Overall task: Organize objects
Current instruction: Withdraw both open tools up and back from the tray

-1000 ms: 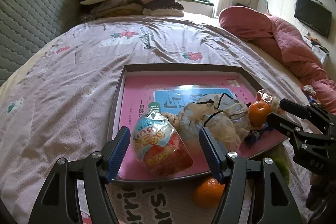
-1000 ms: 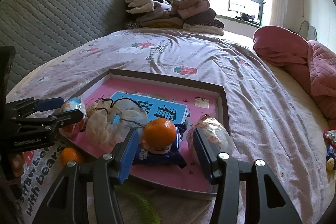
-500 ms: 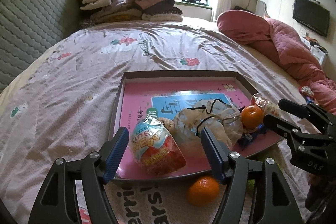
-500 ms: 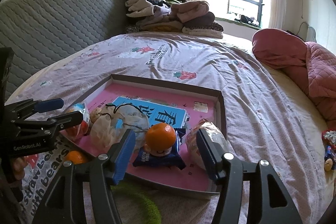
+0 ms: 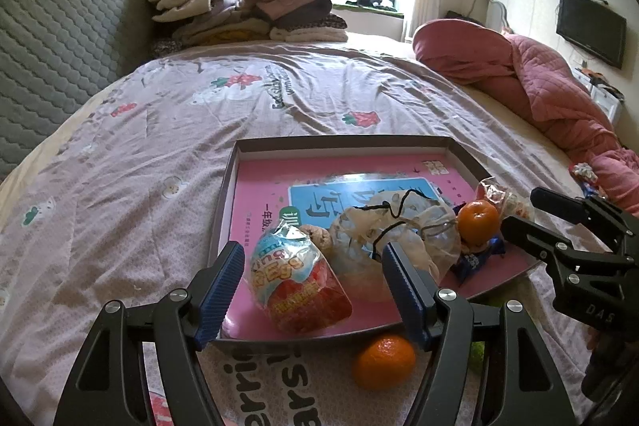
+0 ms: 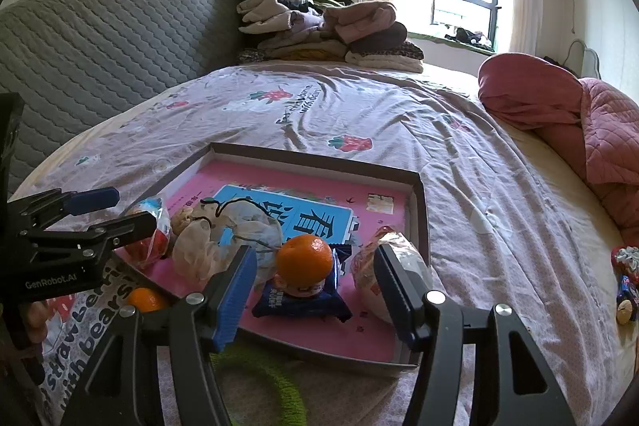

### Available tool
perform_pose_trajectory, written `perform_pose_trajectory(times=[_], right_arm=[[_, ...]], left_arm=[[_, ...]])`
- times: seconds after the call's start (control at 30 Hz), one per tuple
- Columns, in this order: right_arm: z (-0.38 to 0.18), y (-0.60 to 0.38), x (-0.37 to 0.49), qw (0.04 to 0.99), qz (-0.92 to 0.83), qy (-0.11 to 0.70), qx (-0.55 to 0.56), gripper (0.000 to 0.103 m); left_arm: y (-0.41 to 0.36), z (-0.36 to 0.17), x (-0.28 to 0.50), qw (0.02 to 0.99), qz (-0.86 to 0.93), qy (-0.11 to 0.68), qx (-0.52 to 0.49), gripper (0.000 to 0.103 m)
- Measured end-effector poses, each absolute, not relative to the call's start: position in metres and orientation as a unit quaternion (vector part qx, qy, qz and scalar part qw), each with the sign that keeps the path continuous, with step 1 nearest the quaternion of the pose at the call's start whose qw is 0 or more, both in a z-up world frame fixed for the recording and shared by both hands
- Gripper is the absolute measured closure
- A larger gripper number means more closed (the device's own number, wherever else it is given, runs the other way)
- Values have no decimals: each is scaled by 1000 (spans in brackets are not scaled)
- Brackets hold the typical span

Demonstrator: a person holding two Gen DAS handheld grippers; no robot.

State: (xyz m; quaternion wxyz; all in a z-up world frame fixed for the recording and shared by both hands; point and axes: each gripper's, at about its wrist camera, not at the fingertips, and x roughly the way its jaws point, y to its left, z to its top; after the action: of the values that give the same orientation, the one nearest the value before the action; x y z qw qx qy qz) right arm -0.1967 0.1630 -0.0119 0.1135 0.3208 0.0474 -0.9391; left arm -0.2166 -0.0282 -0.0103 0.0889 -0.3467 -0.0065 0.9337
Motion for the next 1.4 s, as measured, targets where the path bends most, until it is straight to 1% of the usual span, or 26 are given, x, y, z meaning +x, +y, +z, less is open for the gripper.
perform_pose_trajectory(times=[0.43, 0.93, 1.4], right_arm=[[-6, 169, -195, 112, -942, 39, 315, 42], [12, 169, -182, 120, -946, 26, 299, 40], [30, 177, -171, 123, -952, 14, 281, 39]], left_arm=[[-34, 2, -214, 86, 937, -18, -339, 29], [-30, 25, -192, 65, 944, -10, -322, 29], [-25, 38, -176, 71, 948, -3, -310, 29]])
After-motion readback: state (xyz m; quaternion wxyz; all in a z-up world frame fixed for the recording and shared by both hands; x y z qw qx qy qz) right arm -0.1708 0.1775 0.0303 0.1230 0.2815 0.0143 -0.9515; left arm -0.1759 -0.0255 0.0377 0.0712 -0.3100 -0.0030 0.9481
